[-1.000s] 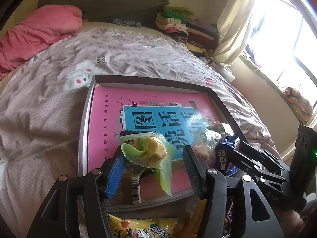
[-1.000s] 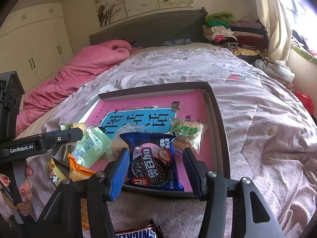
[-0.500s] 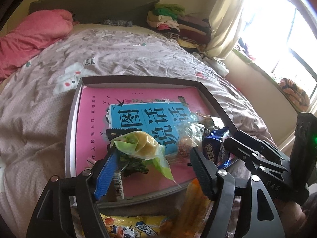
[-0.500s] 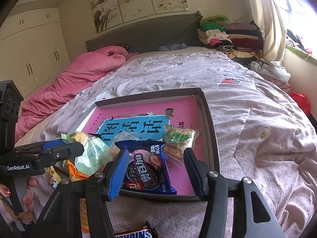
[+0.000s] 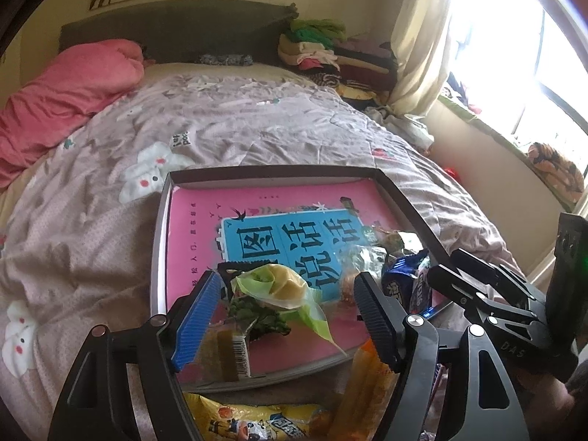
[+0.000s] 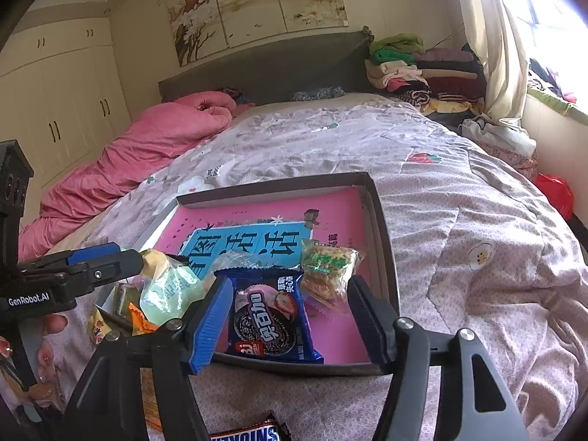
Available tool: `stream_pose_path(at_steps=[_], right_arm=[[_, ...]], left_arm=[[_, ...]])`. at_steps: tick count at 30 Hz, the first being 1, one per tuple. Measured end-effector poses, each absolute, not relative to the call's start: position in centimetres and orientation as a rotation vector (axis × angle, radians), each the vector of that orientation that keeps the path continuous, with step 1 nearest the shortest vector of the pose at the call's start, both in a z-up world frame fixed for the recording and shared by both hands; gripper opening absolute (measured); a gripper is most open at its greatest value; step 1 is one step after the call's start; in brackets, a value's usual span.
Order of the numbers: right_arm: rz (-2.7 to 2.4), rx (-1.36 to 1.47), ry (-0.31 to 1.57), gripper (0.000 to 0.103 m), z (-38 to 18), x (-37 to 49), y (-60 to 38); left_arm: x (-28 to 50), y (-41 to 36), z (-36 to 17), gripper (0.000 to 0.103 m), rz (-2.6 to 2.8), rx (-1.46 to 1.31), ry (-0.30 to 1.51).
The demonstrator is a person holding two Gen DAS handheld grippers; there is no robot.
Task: Organize snacks
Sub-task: 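Withdraw both open grippers from the tray toward the remaining snacks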
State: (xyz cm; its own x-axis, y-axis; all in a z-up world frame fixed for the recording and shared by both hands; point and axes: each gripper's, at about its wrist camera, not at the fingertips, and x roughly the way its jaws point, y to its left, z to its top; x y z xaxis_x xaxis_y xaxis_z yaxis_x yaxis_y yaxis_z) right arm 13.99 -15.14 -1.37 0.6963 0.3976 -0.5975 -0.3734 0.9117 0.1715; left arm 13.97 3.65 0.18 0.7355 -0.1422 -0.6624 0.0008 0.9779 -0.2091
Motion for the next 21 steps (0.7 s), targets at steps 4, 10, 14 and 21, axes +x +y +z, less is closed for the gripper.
stream_pose_path(at_steps=[4, 10, 14, 21], right_arm=[[0.427, 0.042, 0.655, 0.069, -0.9, 13.8, -15.4], [0.428, 0.051, 0.641, 0.073, -0.5, 13.7, -15.7], [0.427, 0.062, 0.628, 0.074, -0.1, 13.6, -16.1], [0.436, 0.078, 0.621, 0.077, 0.2, 13.3, -16.5]], left_arm=[[13.7, 3.9, 0.6, 0.077, -0.072, -0.202, 0.728], [13.3, 4.4, 1.5, 0.077, -0.062, -0.210, 0.709], [12.9, 4.9, 1.8, 0.077, -0.048, -0.213, 0.708], [11.9, 5.4, 2.0, 0.077, -0.026, -0.204, 0.715]])
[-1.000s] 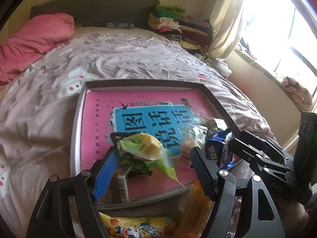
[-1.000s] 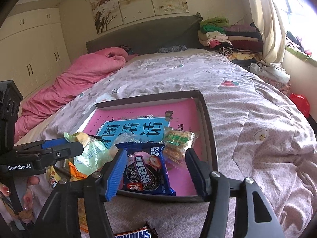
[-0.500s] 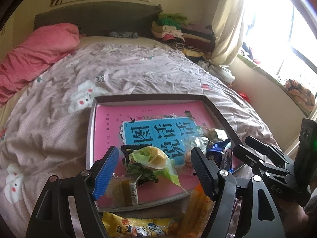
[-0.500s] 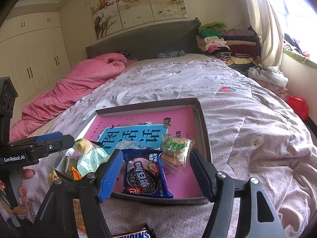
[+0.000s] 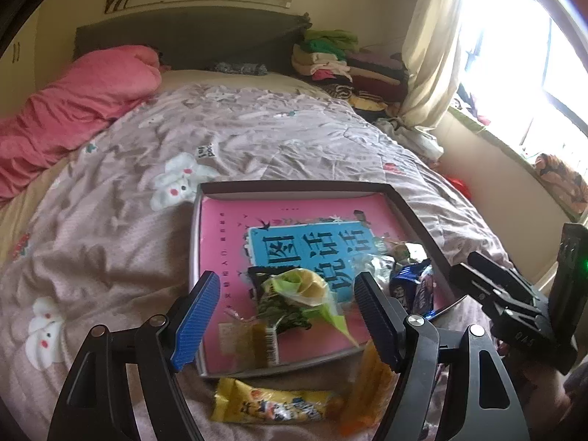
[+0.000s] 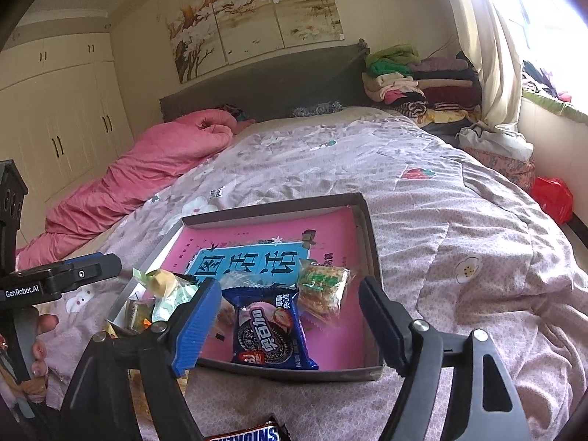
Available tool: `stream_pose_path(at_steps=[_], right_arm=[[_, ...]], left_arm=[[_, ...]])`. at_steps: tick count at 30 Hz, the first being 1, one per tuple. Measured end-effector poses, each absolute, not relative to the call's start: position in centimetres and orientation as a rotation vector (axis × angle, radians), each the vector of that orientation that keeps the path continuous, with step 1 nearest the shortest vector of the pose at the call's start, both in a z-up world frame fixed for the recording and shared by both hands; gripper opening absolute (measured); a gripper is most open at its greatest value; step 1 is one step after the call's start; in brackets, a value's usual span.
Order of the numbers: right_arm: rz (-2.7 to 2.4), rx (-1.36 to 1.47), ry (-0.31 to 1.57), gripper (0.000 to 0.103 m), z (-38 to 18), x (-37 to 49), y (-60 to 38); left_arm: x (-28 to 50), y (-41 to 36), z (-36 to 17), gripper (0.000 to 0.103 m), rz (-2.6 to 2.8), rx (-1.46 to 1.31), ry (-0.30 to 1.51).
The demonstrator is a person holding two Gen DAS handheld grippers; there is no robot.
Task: Organize snacks
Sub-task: 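Withdraw both open grippers from the tray toward the remaining snacks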
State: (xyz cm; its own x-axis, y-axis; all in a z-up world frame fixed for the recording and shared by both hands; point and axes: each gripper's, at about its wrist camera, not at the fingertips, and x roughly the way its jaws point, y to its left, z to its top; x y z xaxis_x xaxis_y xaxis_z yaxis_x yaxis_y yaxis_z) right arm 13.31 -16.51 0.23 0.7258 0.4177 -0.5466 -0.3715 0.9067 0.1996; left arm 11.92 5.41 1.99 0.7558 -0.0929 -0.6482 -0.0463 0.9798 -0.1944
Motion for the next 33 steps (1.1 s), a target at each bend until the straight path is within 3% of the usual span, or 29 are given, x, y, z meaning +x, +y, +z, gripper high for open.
stream_pose_path(at_steps=[33], right_arm=[[0.533, 0.060, 0.646, 0.082, 0.8, 9.2, -14.8]], left_arm=[[7.9, 5.9, 2.5, 0.077, -0.002, -0.174, 0.744]])
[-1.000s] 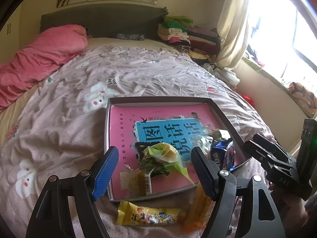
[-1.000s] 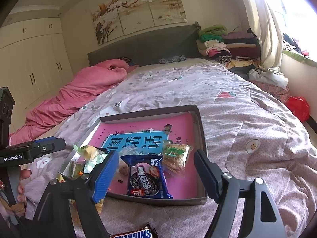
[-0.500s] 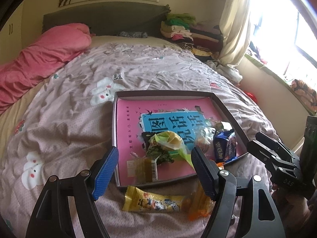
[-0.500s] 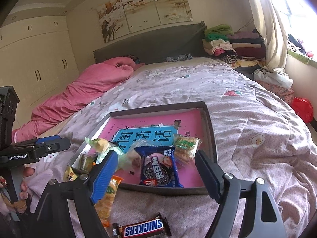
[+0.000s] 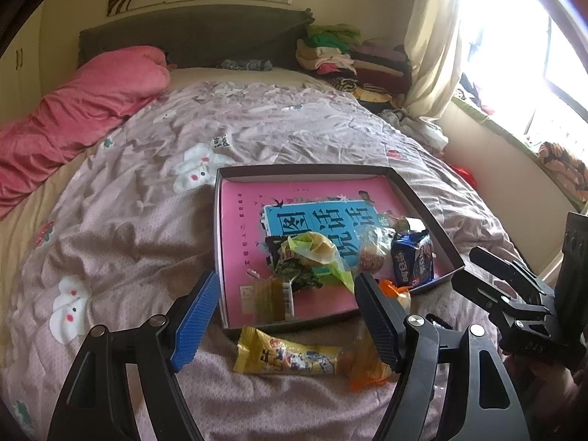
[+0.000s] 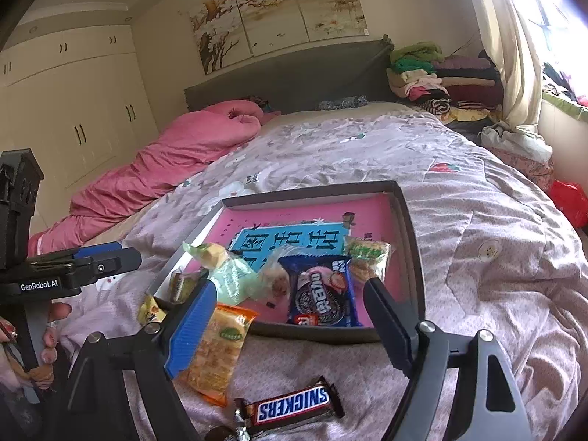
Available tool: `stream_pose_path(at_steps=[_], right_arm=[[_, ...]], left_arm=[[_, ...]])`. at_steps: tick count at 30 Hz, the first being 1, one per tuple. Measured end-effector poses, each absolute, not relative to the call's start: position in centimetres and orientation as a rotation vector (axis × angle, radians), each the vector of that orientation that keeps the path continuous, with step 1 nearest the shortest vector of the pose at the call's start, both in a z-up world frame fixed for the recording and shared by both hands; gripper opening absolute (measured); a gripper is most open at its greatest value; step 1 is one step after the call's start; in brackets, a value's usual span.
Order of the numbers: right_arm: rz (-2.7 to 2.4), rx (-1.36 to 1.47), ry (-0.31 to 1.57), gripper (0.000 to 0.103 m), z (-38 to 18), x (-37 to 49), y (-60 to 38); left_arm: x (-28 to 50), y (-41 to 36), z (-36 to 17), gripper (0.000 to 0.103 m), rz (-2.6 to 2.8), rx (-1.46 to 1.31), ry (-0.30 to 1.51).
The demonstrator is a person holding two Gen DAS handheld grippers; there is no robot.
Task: Organize snacks
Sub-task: 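Withdraw both open grippers from the tray toward the remaining snacks, then grasp the orange-capped pastry bag with the left gripper while the right gripper grasps the brown chocolate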
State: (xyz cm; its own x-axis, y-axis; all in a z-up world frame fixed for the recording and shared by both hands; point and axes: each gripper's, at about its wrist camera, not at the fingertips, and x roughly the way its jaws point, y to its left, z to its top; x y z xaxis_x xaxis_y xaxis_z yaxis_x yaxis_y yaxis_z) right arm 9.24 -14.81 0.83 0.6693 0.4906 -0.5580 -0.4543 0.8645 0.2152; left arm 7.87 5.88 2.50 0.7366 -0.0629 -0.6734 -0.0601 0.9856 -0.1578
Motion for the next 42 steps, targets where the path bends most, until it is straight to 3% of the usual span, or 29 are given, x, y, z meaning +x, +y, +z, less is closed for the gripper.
stream_pose_path(at_steps=[24, 42], right_arm=[[0.534, 0.033, 0.708, 0.083, 0.5, 6.4, -14.6], [0.534, -0.010, 0.880, 0.083, -0.8, 3.9, -14.4]], left_arm=[[6.3, 4.3, 1.6, 0.077, -0.043, -0.156, 0.792], [5.7, 1.9, 1.2, 0.077, -0.107, -0.115, 0.813]])
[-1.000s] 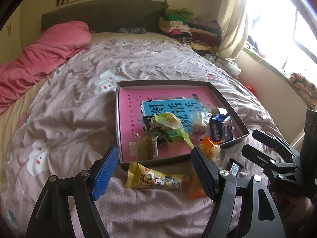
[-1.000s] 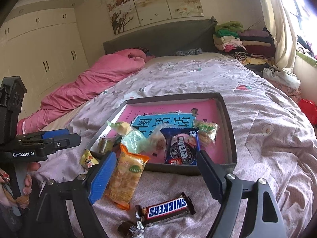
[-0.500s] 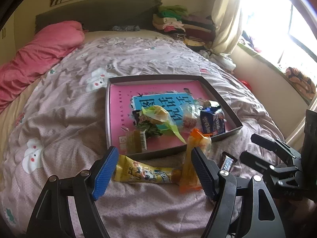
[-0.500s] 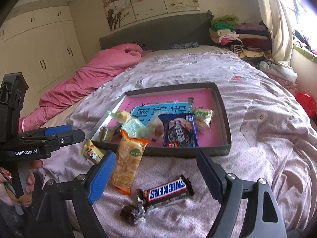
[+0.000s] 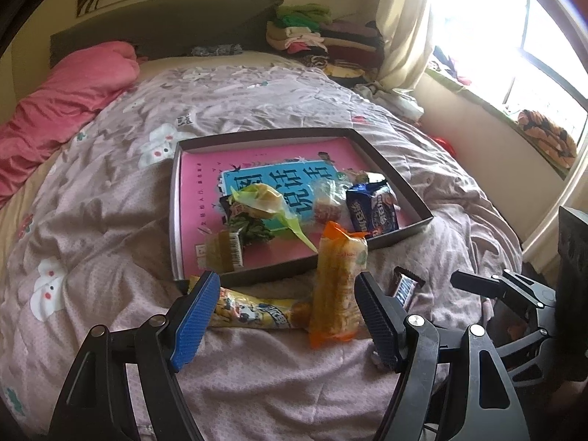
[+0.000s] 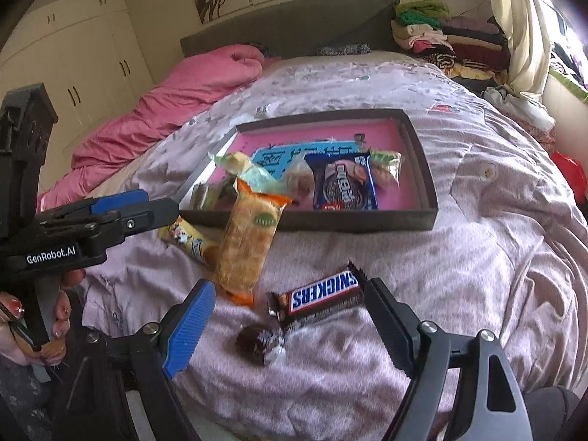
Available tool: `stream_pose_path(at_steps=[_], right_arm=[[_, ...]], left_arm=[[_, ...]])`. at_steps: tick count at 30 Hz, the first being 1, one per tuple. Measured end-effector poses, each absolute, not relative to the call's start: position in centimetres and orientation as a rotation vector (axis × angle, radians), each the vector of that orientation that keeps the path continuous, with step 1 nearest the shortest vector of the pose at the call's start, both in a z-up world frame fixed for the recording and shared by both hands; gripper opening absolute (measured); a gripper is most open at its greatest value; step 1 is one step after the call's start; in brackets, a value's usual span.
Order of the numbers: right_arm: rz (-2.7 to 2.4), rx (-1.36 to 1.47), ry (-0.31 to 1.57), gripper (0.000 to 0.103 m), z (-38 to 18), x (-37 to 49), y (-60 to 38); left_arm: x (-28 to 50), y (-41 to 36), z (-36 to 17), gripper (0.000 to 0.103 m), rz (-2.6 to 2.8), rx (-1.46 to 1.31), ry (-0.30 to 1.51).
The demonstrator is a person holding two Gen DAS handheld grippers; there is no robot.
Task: Organize snacks
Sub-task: 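Grasp the orange-capped pastry bag with the left gripper while the right gripper grasps the brown chocolate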
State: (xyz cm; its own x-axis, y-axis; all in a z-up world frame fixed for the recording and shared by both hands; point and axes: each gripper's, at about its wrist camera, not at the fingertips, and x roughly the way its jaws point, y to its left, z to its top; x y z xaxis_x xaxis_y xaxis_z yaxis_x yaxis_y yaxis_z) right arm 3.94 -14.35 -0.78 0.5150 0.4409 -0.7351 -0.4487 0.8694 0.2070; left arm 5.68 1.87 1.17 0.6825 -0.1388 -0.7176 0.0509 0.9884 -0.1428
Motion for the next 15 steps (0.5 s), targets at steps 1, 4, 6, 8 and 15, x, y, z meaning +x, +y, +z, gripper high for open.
stream_pose_path(at_steps=[1, 4, 6, 8, 15], right_arm=[[0.538, -0.009, 0.887, 0.083, -0.8, 3.9, -14.3], [0.548, -0.013, 0.907, 0.083, -1.0, 3.6, -14.2], [0.554, -0.019, 0.917, 0.083, -1.1, 3.4, -13.9], [0.563, -0.027, 0.933, 0.083, -1.4, 3.1, -13.6], [0.621, -0.076, 0.993, 0.082, -2.5, 2.5, -12.0]], left_arm=[[5.7, 1.8, 1.1, 0.077, -0.108, -0.112, 0.815], [5.7, 1.6, 1.0, 0.077, -0.112, -0.111, 0.821], [5.7, 1.4, 0.9, 0.077, -0.114, -0.106, 0.826], [5.7, 1.2, 0.8, 0.077, -0.117, -0.105, 0.832], [5.8, 0.9, 0.2, 0.077, -0.129, -0.111, 0.847]])
